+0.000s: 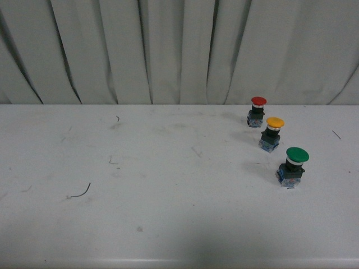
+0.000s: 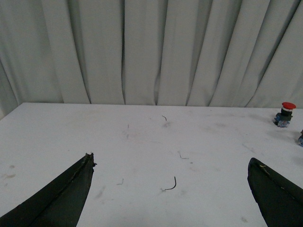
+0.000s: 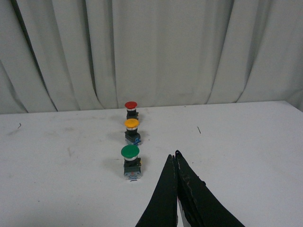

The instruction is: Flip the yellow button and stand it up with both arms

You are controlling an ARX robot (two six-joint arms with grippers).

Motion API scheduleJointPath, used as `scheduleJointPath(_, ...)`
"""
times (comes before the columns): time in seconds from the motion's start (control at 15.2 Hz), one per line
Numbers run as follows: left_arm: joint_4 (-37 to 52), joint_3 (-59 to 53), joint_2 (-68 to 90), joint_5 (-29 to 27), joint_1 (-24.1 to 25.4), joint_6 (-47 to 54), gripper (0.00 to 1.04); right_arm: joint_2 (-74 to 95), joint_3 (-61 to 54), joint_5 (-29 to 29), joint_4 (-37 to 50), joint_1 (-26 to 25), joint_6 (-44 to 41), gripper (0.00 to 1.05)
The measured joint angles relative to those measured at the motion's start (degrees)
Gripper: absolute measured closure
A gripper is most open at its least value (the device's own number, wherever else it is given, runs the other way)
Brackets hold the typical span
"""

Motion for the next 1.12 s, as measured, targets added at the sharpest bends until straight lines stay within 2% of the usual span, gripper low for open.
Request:
scheduleJointPath(0.07, 0.0, 0.0, 0.0, 0.0, 0.0, 0.0, 0.07, -1.0, 0.0, 0.0, -1.1, 0.0, 0.0, 1.03)
scheduleJointPath(0.13, 0.0, 0.0, 0.0, 0.0, 0.0, 0.0, 0.07, -5.7, 0.0, -0.2, -8.7, 0.0, 0.0, 1.03)
scheduleJointPath(0.2, 0.0, 0.0, 0.0, 0.0, 0.0, 0.0, 0.07, -10.5, 0.0, -0.1, -10.3, 0.0, 0.0, 1.03)
scheduleJointPath(0.39, 0.0, 0.0, 0.0, 0.0, 0.0, 0.0, 0.07, -10.4, 0.0, -0.1, -10.7, 0.0, 0.0, 1.03)
scheduleJointPath(0.46, 0.0, 0.0, 0.0, 0.0, 0.0, 0.0, 0.07, -10.4, 0.0, -0.1, -10.8, 0.0, 0.0, 0.99)
scheduleJointPath(0.59, 0.0, 0.0, 0.0, 0.0, 0.0, 0.0, 0.07, -10.4, 0.0, -0.1, -10.8, 0.0, 0.0, 0.72)
scheduleJointPath(0.92, 0.0, 0.0, 0.0, 0.0, 0.0, 0.0, 0.07, -10.4, 0.0, -0.1, -10.8, 0.0, 0.0, 0.11)
scheduleJointPath(0.98, 0.0, 0.0, 0.0, 0.0, 0.0, 0.0, 0.07, -10.4, 0.0, -0.1, -10.8, 0.0, 0.0, 0.05)
scheduleJointPath(1.12, 0.0, 0.0, 0.0, 0.0, 0.0, 0.0, 0.07, -10.4, 0.0, -0.1, -10.8, 0.0, 0.0, 0.06)
